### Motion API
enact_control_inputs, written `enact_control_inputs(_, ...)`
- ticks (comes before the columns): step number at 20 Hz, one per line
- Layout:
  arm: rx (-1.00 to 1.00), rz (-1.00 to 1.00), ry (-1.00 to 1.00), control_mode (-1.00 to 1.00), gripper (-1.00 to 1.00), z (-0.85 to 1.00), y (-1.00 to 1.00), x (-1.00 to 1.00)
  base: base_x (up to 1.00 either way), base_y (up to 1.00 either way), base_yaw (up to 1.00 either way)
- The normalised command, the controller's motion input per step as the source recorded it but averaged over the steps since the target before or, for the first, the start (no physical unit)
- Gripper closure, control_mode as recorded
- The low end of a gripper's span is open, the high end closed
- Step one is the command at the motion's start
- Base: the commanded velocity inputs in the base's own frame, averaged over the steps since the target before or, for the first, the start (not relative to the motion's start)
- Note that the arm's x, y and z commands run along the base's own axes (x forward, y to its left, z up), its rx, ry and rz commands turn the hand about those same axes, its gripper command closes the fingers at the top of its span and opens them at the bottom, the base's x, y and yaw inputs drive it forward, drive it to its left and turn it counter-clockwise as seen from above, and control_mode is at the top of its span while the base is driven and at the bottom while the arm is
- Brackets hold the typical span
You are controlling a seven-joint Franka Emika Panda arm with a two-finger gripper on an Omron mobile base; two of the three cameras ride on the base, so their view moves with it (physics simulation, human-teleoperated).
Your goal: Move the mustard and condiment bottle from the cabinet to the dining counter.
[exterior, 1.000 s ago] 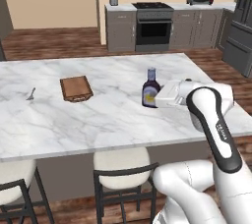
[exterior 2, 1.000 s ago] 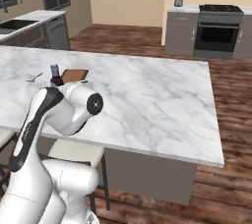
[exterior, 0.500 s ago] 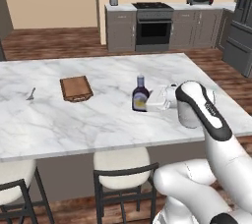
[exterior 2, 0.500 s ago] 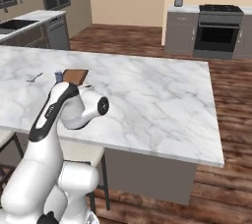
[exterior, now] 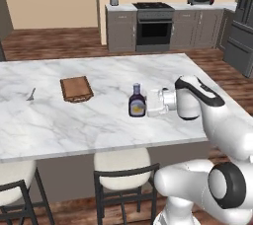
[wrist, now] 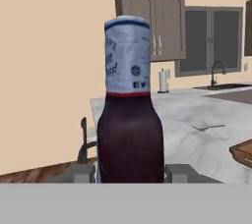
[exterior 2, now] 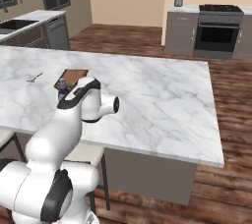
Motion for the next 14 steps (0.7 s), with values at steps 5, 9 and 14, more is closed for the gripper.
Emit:
enact_control_inputs(5,0.00,0.14,0.00,-1.00,1.00,-0.25,-0.08,0.14,0.00,0.00,0.00)
enact_control_inputs(9,0.00,0.08,-0.08,-1.00,1.00,-0.24,-0.14,0.01,0.00,0.00,0.00)
enact_control_inputs(14,0.00,0.01,-0.17,-1.00,1.00,-0.21,-0.02,0.00,0.00,0.00,0.00)
